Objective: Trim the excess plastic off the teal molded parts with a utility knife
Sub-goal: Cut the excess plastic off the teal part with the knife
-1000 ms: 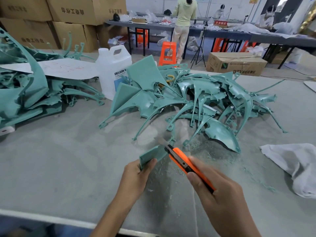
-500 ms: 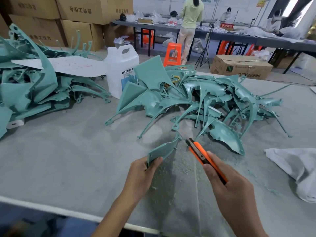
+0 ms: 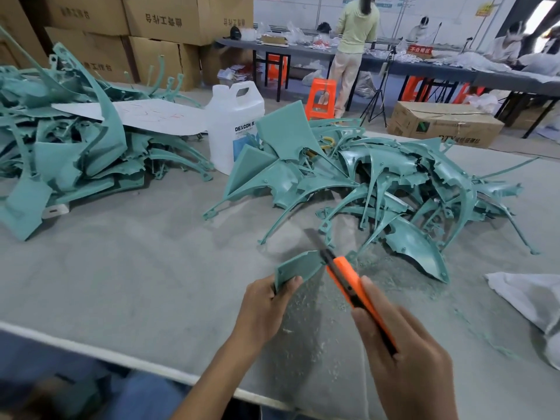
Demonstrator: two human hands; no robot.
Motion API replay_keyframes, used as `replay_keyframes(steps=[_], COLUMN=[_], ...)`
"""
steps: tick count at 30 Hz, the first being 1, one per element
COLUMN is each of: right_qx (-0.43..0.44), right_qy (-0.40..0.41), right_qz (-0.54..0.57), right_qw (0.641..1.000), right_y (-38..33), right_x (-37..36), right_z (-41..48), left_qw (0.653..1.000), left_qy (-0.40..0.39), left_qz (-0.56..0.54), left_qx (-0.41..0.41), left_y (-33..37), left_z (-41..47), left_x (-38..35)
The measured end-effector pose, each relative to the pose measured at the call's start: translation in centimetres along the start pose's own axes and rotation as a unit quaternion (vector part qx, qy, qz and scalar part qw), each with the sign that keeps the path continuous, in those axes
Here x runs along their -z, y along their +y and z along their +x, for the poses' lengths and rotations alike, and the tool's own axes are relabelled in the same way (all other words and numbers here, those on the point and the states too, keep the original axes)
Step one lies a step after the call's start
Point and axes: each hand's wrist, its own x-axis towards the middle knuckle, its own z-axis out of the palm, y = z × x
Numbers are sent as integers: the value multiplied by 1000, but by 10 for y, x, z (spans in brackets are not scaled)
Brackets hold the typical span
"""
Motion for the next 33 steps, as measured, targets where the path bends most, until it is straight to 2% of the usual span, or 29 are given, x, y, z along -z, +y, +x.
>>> replay_keyframes(steps=[3,8,12,15,20,25,28,30,33], right_qx=[48,-16,17,9,-45,-110,-178,-242,-310], right_qy=[-26,5,-2,-16,16,51,76,91,127], right_qz=[8,-43,6,28,2,22,45,66,107], right_qw=[998,999,1000,999,999,992,980,964,936], right_y=[-3,20,13,13,36,54,59,64,77], right_x=[-6,1,-2,-8,-10,-13,-13,-11,-10], right_z=[-9,0,-14,-20,-20,-32,-38,-39,-37], left_qw=[1000,1000,1000,1000,998,993,996,996,986], left_qy=[4,-4,-1,-10,-32,3,30,75,88], left_qz=[-7,-3,8,8,62,120,80,46,-16], left_qx=[1,0,9,21,3,3,2,-34,-139], left_y=[2,5,4,3,2,5,15,32,81], left_z=[1,-2,-1,0,0,0,-1,0,4], left_x=[-1,2,1,0,-2,-7,1,15,43])
